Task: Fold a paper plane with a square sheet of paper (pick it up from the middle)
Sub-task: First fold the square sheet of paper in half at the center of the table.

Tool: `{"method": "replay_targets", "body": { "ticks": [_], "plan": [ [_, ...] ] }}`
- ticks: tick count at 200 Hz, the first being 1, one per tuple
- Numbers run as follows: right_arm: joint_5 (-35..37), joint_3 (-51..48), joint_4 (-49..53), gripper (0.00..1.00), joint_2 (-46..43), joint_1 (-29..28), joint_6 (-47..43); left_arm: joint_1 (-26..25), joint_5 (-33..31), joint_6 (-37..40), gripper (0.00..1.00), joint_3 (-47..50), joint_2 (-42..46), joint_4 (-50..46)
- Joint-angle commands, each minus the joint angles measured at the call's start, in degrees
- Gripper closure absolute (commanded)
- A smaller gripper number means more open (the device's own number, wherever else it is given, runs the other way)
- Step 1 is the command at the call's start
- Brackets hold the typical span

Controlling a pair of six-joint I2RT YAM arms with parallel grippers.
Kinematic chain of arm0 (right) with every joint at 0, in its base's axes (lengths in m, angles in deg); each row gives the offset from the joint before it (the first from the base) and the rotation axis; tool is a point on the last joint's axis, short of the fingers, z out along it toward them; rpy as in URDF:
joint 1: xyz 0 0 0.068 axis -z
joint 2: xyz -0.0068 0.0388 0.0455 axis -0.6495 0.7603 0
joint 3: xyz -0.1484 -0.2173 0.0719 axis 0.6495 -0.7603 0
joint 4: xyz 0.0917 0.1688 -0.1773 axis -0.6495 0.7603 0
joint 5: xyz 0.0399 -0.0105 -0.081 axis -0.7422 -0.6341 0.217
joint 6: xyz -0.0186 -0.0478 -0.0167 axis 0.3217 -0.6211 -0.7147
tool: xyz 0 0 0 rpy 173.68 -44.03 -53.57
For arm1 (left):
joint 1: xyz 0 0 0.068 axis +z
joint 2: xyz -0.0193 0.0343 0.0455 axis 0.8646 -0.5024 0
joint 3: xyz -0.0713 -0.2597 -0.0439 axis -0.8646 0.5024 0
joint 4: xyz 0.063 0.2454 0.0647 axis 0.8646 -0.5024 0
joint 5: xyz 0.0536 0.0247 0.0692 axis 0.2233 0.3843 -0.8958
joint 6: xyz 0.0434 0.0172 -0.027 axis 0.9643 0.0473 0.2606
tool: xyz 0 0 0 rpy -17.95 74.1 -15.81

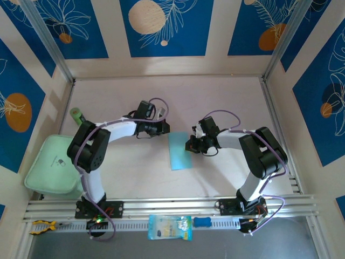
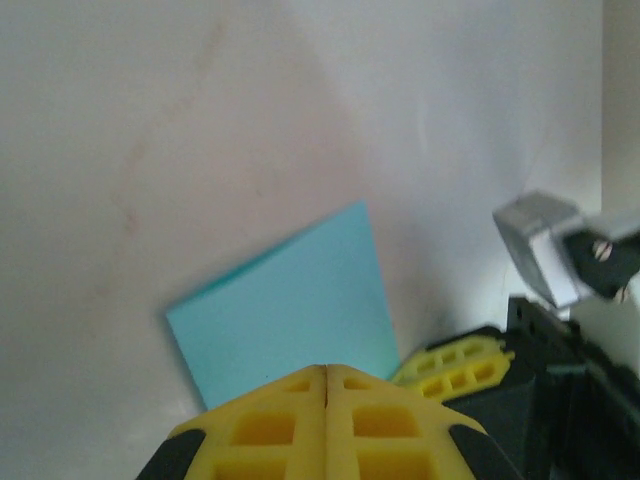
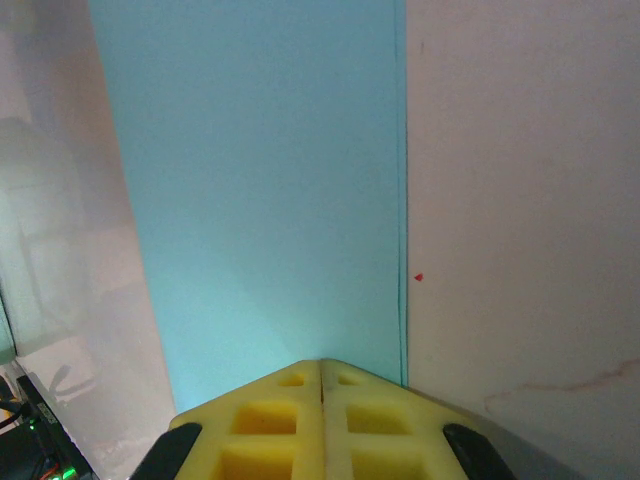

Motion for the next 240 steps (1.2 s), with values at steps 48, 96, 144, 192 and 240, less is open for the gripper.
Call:
{"method": "replay_targets", "body": {
  "ticks": [48, 96, 144, 192, 240],
  "plan": [
    [5.8, -3.7, 10.2, 1.0, 2.4, 0.3, -1.0, -0.8, 2.3, 1.5, 0.96, 0.5, -5.7, -0.8],
    [5.7, -4.0, 9.9, 1.0, 1.8, 0.4, -0.9, -0.1, 0.2, 0.8, 0.96, 1.4, -8.0, -2.8],
    [5.7, -4.2, 9.8, 1.0, 1.7, 0.4, -1.0, -0.1, 1.0, 0.4, 0.96, -1.6, -5.5, -5.0],
    [5.8, -4.2, 9.8, 1.0, 1.6, 0.4, -0.9, -0.1, 2.6, 0.3, 0.96, -4.9, -8.8, -5.2],
    [5.7, -4.2, 9.7, 1.0, 1.5, 0.4, -0.9, 0.3, -1.0, 0.3, 0.97, -4.4, -10.6, -5.5]
  ]
}}
